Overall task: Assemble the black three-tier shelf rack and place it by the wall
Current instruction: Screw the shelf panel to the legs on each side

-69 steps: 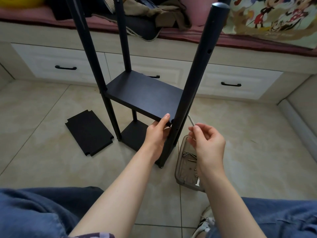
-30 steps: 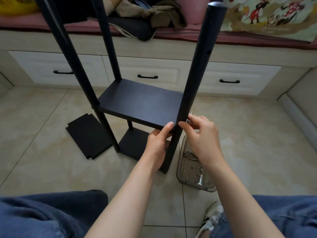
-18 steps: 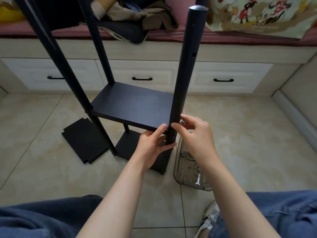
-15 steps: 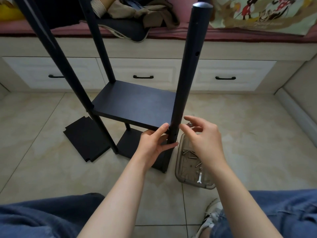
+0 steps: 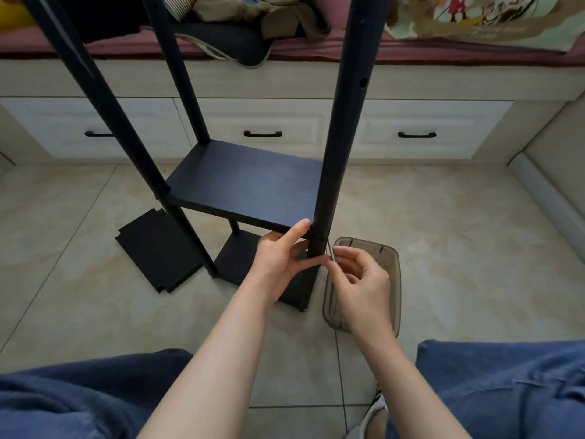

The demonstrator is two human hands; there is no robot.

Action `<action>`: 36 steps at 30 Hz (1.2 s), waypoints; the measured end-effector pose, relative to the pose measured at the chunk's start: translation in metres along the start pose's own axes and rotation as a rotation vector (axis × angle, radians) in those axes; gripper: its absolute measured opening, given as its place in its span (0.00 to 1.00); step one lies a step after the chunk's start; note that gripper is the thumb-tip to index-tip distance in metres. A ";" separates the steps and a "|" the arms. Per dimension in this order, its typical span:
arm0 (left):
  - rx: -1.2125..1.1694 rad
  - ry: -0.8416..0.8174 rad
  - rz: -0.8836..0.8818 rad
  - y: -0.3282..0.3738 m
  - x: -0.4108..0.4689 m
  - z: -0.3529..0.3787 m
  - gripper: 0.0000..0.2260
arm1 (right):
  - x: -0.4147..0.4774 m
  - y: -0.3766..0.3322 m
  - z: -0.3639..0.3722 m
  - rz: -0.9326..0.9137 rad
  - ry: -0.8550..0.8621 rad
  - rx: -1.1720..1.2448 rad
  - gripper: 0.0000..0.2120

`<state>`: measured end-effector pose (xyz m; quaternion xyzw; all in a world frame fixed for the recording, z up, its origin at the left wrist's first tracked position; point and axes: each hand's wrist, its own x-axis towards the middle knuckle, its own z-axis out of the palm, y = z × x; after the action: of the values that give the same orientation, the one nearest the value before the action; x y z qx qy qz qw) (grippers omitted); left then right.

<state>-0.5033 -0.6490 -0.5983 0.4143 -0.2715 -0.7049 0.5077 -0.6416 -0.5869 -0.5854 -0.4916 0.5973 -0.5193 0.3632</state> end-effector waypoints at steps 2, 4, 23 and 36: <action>0.004 -0.001 0.000 -0.001 0.000 0.000 0.24 | 0.000 0.000 -0.001 -0.006 0.007 0.015 0.13; 0.006 0.000 0.001 -0.002 0.000 0.000 0.22 | -0.001 0.000 -0.002 -0.013 0.007 0.019 0.13; 0.052 0.024 -0.001 -0.005 -0.004 -0.001 0.18 | 0.003 -0.011 0.004 0.036 -0.003 0.157 0.09; -0.004 -0.004 -0.004 -0.006 -0.003 -0.002 0.15 | 0.005 -0.011 0.011 0.030 0.066 0.111 0.08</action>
<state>-0.5040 -0.6440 -0.6030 0.4123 -0.2707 -0.7072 0.5065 -0.6306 -0.5947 -0.5759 -0.4442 0.5864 -0.5621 0.3780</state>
